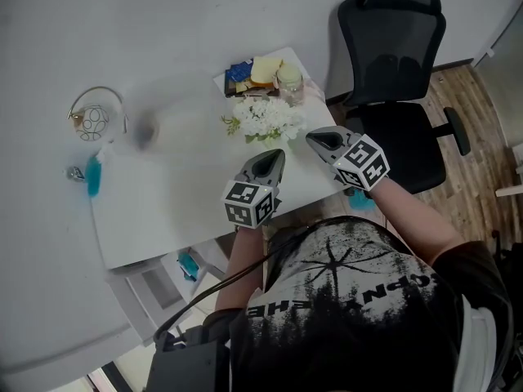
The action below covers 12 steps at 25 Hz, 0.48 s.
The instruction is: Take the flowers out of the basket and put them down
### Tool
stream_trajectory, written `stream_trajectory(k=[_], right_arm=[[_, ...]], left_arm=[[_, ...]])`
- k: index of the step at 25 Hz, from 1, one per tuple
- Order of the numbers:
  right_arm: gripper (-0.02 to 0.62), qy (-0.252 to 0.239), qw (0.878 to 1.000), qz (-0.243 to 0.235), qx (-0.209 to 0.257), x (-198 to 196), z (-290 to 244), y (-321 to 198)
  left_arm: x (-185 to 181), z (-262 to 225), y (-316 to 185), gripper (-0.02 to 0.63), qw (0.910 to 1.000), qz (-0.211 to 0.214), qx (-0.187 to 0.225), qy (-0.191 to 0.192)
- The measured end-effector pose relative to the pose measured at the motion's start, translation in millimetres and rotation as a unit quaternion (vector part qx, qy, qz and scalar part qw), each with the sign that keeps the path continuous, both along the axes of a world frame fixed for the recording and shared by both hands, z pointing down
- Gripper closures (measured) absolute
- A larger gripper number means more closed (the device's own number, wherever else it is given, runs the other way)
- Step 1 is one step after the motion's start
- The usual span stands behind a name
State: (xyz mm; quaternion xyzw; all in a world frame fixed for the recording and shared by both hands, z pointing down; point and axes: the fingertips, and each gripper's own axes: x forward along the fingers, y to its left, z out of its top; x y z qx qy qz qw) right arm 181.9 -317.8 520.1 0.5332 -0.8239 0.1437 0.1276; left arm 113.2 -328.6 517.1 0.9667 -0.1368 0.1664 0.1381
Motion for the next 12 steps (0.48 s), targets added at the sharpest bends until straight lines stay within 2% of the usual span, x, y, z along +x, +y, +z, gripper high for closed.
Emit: stream_trajectory(k=[12], right_arm=[[0.578,-0.004,1.000,0.001,-0.009,-3.8,6.5,6.6]], left_arm=[[-0.8,1.8,5.6,0.595,1.0000,0.005,-0.003,-0.007]])
